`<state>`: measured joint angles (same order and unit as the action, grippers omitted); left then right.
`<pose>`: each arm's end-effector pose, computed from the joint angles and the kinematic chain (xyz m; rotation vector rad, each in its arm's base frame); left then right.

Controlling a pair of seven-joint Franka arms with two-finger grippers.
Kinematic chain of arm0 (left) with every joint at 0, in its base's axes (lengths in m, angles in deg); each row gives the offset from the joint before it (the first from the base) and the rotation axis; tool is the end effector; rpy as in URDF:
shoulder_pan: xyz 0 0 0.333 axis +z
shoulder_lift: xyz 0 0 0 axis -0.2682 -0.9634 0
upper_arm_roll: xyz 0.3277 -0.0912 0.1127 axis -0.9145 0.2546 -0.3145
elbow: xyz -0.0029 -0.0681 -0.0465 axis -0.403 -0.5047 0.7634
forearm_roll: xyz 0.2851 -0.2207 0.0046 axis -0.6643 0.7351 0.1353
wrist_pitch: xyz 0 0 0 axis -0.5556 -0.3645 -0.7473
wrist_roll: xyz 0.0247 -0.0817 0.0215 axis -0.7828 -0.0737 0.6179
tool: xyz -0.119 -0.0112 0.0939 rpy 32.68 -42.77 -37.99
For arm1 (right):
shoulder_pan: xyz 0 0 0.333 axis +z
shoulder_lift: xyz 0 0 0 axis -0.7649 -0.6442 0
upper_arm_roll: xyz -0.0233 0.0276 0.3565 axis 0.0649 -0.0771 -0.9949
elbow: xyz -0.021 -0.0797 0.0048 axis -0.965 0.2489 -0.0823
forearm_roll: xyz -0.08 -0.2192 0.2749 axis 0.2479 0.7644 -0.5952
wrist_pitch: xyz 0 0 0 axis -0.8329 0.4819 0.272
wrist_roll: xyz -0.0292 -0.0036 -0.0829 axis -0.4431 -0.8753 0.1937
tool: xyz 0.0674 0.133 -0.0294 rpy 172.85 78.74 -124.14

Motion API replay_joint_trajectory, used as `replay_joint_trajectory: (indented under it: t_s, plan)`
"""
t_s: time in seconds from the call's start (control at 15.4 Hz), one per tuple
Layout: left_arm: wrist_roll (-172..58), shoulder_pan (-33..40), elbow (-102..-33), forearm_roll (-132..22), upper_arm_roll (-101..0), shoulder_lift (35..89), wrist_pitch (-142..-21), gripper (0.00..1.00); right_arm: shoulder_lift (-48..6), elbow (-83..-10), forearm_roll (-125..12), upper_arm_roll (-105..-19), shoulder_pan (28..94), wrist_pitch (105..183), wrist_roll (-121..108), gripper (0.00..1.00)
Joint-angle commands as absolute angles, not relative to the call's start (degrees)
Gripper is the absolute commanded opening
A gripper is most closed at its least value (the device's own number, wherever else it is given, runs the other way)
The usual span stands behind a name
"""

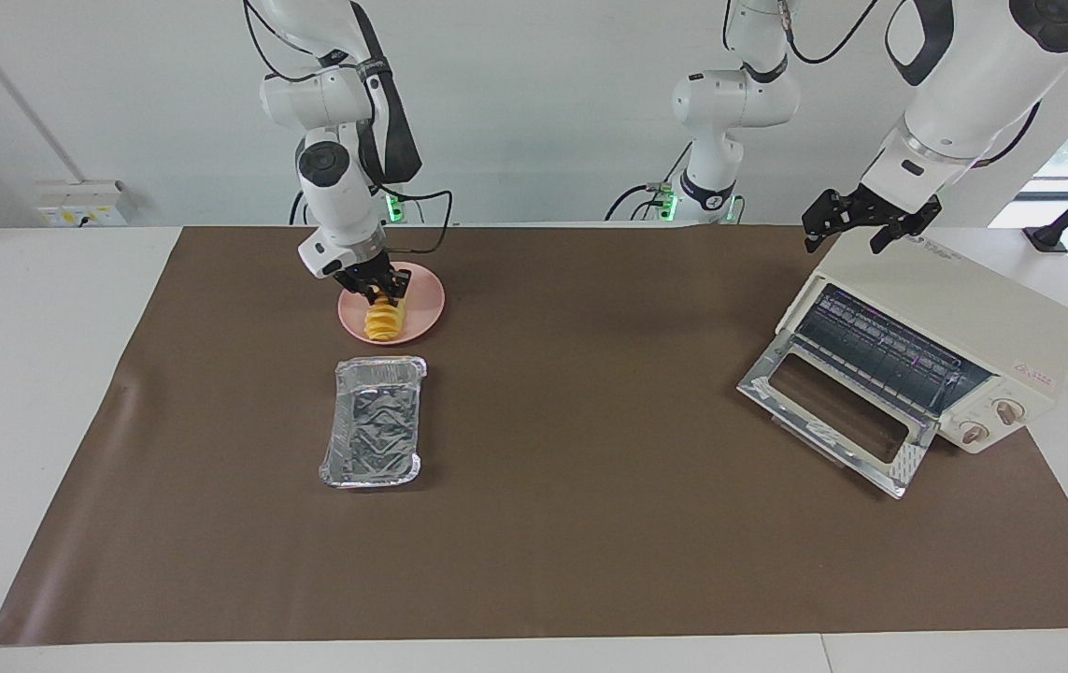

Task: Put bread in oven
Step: 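Grasp the stack of bread slices with the right gripper, then carry the bread with the right gripper into the foil tray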

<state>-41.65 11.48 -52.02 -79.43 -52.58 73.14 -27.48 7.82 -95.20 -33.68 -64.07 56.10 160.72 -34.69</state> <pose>0.4915 -0.0468 0.6027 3.1168 -0.1373 -0.2092 0.3534 0.1037 0.3347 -3.0919 0.2863 0.1361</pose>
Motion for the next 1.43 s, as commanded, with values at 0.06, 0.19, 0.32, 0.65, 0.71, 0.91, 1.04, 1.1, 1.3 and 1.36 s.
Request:
replay_joint_trajectory:
  t_s: [0.06, 0.19, 0.32, 0.65, 0.71, 0.91, 1.04, 1.1, 1.3, 1.36]
  plan:
    - [-41.0, 11.7, -52.9, -80.5, -52.6, 74.2, -28.2, 1.00, 8.8, -94.0, -38.0, -64.2, 58.1, 160.6, -33.7, 0.00]
    - [-41.0, 11.7, -52.9, -80.5, -52.6, 74.2, -28.1, 1.00, 9.8, -92.0, -38.0, -64.2, 58.2, 157.8, -33.7, 0.00]
    - [-41.0, 11.7, -52.9, -80.5, -52.6, 74.2, -28.2, 1.00, 10.2, -87.8, -38.0, -64.1, 58.2, 153.7, -33.6, 0.00]
    - [-41.1, 11.7, -52.9, -80.5, -52.6, 74.2, -28.2, 1.00, 3.9, -71.4, -37.2, -63.9, 54.1, 146.1, -29.0, 0.00]
    - [-41.1, 11.7, -52.9, -80.5, -52.6, 74.2, -28.2, 1.00, 1.7, -68.4, -37.0, -63.9, 53.9, 146.0, -28.1, 0.00]
    - [-41.1, 11.7, -52.9, -80.5, -52.6, 74.2, -28.2, 1.00, -5.9, -60.3, -34.0, -63.9, 52.1, 146.4, -25.0, 0.00]
    - [-41.0, 11.7, -52.9, -80.5, -52.6, 74.2, -28.2, 1.00, -10.4, -56.2, -32.0, -63.9, 52.0, 147.7, -24.8, 0.00]
    - [-41.0, 11.7, -52.9, -80.5, -52.6, 74.2, -28.2, 1.00, -12.3, -54.7, -30.9, -63.9, 51.9, 148.8, -24.7, 0.00]
    - [-41.0, 11.7, -52.9, -80.5, -52.6, 74.2, -28.2, 1.00, -16.0, -52.8, -29.8, -63.9, 51.7, 153.7, -24.7, 0.00]
    - [-41.1, 11.7, -52.9, -80.5, -52.6, 74.2, -28.2, 1.00, -16.5, -52.7, -29.8, -63.9, 52.0, 155.2, -24.7, 0.00]
